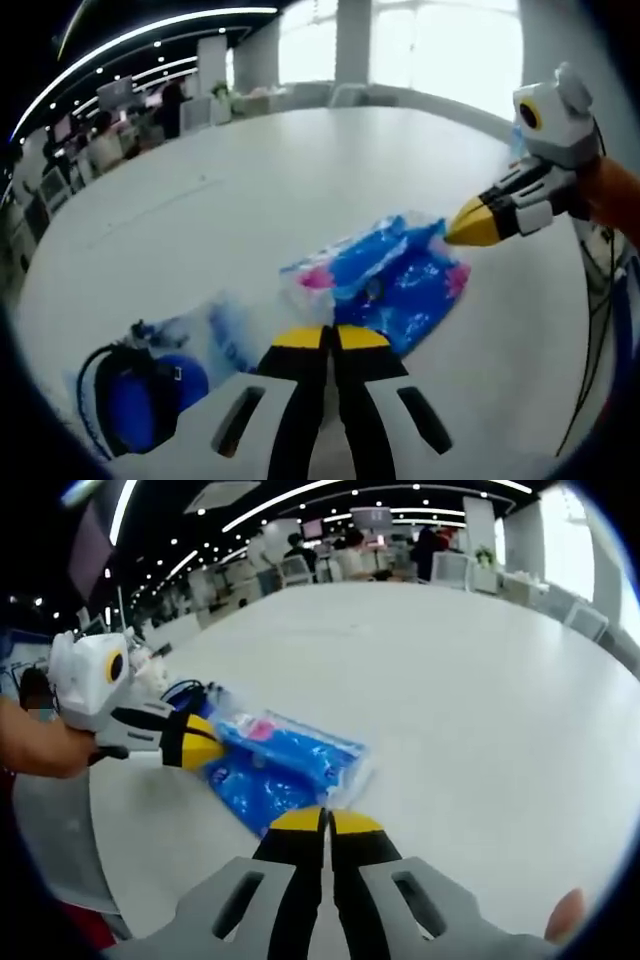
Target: Arrange the tabletop items into an orderly group along one side of the table until the central work area is clear of visible clutter.
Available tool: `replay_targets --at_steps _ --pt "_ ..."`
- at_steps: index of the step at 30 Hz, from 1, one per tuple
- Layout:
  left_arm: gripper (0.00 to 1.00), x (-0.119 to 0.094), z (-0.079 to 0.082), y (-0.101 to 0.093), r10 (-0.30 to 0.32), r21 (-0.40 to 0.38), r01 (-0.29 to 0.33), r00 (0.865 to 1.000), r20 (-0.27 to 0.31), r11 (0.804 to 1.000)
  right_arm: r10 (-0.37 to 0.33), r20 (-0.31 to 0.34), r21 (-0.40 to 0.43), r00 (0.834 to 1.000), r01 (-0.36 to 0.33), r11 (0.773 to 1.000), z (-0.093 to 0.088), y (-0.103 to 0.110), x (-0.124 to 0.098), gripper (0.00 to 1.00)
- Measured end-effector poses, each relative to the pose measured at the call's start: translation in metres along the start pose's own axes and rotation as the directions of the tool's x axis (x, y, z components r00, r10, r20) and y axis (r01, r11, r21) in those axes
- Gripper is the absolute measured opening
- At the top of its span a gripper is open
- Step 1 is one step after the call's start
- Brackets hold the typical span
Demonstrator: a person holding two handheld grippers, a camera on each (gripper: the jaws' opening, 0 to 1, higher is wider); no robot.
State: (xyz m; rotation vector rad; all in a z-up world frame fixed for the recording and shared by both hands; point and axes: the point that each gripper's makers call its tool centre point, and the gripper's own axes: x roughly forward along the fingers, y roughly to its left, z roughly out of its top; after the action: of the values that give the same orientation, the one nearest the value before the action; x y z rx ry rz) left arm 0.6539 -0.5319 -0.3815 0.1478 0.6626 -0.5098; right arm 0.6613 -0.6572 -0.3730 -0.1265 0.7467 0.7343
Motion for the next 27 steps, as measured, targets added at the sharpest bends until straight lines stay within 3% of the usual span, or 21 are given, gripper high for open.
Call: replay_targets --at_steps 13,21,27 --pt "0.05 0.0 0.0 -0.001 -0.002 -0.007 0.002 1.0 -0.003 1.0 -0.019 0.019 0.018 1.0 0.019 1.0 0.003 -0.005 0.0 0.06" --pt "0.18 -0.002 0.002 -0.001 -0.001 -0.006 0.001 1.0 0.007 1.0 -0.033 0.034 0.038 0.999 0.032 0.999 0.002 -0.007 -0.006 0.07" --pt "0.28 -0.008 0.005 0.0 0.006 -0.007 -0.006 1.0 0.012 1.0 -0.058 0.085 0.032 0.995 0.056 0.998 0.01 -0.011 -0.016 0.1"
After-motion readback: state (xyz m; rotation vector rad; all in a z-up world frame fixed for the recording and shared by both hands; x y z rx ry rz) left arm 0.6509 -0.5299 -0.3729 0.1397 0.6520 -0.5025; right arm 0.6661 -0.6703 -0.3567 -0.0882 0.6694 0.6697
